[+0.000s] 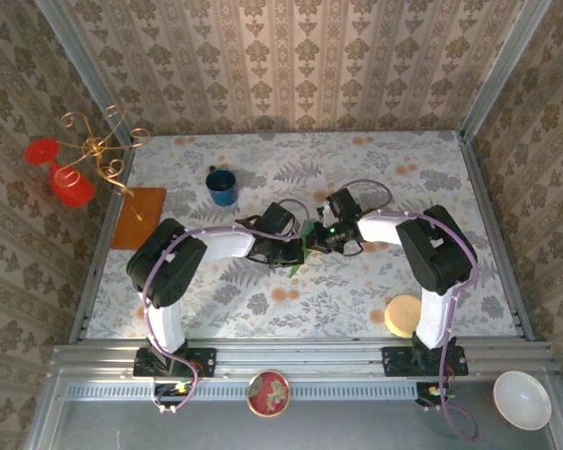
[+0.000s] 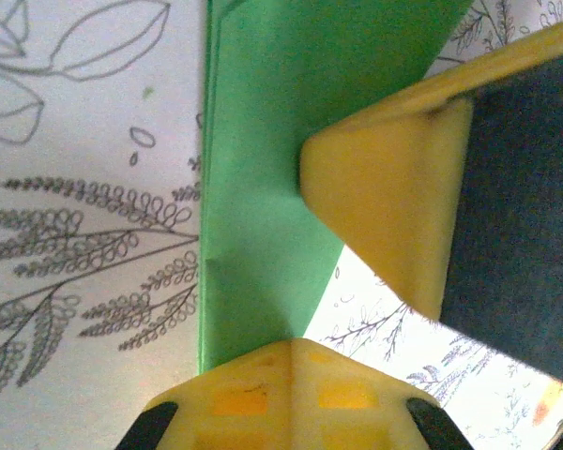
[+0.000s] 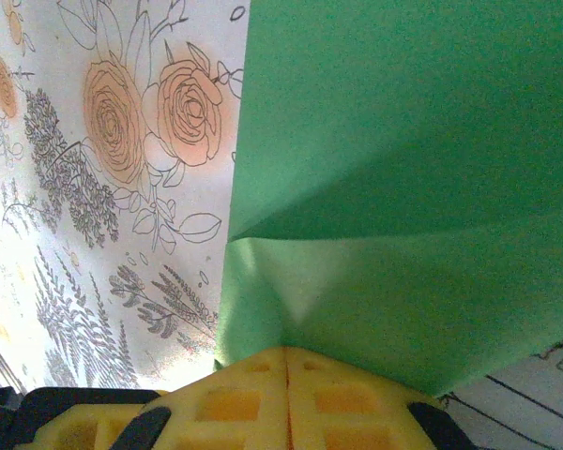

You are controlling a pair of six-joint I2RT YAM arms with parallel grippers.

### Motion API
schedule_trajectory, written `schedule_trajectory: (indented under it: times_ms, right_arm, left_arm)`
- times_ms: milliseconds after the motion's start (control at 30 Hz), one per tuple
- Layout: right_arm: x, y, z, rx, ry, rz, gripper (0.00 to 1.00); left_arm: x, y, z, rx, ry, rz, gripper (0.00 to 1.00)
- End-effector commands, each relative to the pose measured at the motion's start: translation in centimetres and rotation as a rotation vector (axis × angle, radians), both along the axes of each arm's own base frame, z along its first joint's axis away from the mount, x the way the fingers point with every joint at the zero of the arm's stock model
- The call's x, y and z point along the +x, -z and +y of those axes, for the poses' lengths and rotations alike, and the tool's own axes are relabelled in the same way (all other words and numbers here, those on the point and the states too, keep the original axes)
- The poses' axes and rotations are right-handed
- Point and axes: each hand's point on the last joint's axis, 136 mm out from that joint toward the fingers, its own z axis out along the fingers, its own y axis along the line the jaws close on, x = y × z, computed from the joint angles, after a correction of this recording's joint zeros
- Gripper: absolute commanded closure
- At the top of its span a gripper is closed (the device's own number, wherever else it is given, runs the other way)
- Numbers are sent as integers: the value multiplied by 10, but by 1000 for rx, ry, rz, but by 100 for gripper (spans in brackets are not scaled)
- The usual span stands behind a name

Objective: Fold a paper plane with a square sheet of paper (pick it up from the middle)
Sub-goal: Fold the wing for the fifth time at the center of the table.

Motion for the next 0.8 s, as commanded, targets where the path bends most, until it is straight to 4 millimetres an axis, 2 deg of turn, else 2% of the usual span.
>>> schedule_trajectory:
  times_ms: [0,200,333,500,567,767]
  right_arm:
    - [-24,53,-33,-169,65,150,90]
    - [-25,56,-37,-189,71,163,91]
    - [-26,55,-38,-191,73,165,90]
    - [-27,51,-38,-187,76,159,90]
    - [-29,49,-37,-181,76,159,90]
    - [-39,34,-16,-111,107,153,91]
  left_arm:
    - [-37,23,30,111,4,104,100]
    - [-70,32,49,166,27,163,100]
    - [-94,36,69,255,67,201,100]
    - [-109,31,90,301,62,213,100]
    - [-104,18,90,290,55,177,100]
    - [-51,-43,72,144,-59,-50,100]
